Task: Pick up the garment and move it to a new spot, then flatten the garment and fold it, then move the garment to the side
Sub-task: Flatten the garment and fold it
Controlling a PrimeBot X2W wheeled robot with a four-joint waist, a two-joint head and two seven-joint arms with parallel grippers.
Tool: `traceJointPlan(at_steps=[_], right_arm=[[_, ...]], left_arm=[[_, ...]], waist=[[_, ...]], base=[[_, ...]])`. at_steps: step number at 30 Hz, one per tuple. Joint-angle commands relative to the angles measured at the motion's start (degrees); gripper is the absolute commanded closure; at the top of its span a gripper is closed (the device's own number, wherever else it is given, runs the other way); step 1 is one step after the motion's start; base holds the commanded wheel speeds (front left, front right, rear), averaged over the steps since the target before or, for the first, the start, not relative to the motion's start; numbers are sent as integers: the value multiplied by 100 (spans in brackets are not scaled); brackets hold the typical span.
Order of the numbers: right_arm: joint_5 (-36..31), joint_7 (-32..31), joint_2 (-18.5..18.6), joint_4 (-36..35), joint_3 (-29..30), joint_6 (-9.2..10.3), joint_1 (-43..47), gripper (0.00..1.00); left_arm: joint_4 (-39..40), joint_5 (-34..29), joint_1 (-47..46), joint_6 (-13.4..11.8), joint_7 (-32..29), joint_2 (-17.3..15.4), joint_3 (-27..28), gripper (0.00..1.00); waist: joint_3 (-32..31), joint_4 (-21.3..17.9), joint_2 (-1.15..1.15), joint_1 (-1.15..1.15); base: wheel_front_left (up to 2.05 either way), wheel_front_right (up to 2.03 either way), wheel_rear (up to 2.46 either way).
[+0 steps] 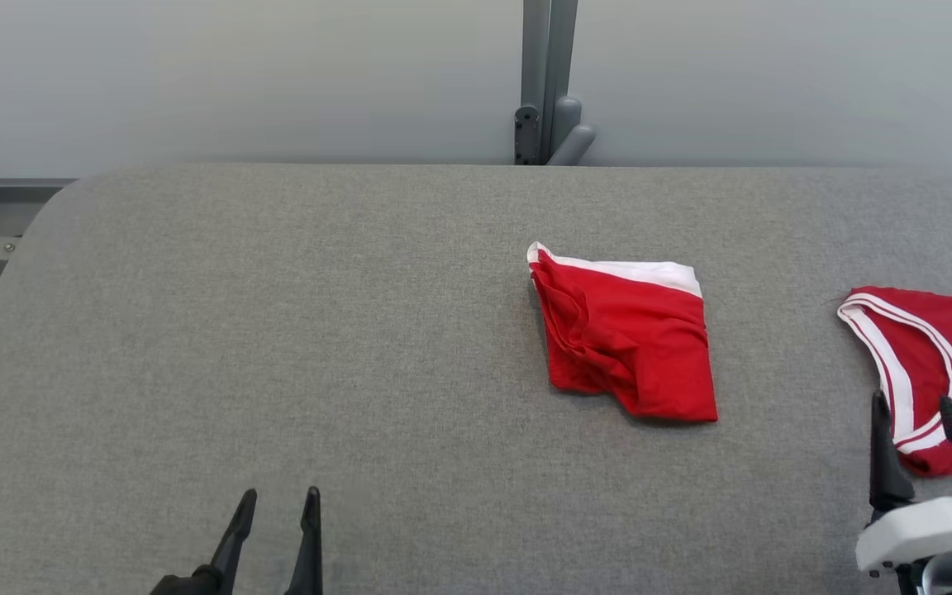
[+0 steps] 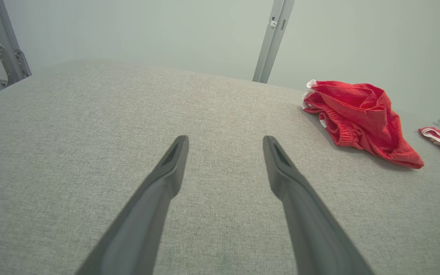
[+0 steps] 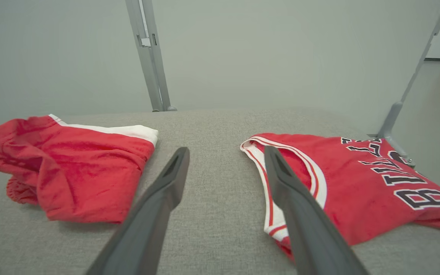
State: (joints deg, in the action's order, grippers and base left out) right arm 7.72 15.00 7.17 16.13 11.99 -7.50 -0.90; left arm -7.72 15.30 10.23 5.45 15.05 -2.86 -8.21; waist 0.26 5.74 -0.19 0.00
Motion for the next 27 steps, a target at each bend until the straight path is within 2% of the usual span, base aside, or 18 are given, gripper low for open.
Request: traceJointPlan(at_steps=[1, 8, 16, 17, 18, 19, 20, 27], right_arm=[[-37, 16, -43, -61, 58, 3, 113, 0], [-414, 19, -282, -351, 298, 4, 605, 0], [-381, 20, -365, -412, 106, 4, 183, 0], [-392, 20, -347, -411, 56, 4, 73, 11], [-386, 20, -326, -378, 9, 4, -57, 58], [-380, 20, -290, -315, -64, 4, -192, 81], [-393, 19, -255, -248, -164, 3, -339, 100], [-611, 16, -92, 434, -842, 3, -1789, 100]], left_arm=[[39, -34, 69, -25, 14, -10, 46, 0], [96, -87, 138, 23, 14, -9, 183, 0], [144, 10, 48, 23, 14, -9, 171, 0], [152, 13, 26, 24, 14, -9, 170, 0], [161, 22, 2, 26, 14, -9, 165, 0], [171, 33, -29, 30, 14, -9, 156, 0], [187, 38, -75, 38, 15, -9, 143, 0], [280, 77, -537, 107, 14, -9, 83, 0]], waist=[[-27, 19, 19, 0], [-94, 32, 19, 0], [-64, 37, 19, 0], [-42, 32, 19, 0], [-14, 31, 19, 0], [24, 37, 19, 0], [95, 51, 19, 0], [924, 183, 19, 0]], base=[[0, 0, 0], [0, 0, 0], [0, 0, 0], [0, 0, 0], [0, 0, 0], [0, 0, 0], [0, 0, 0], [0, 0, 0]])
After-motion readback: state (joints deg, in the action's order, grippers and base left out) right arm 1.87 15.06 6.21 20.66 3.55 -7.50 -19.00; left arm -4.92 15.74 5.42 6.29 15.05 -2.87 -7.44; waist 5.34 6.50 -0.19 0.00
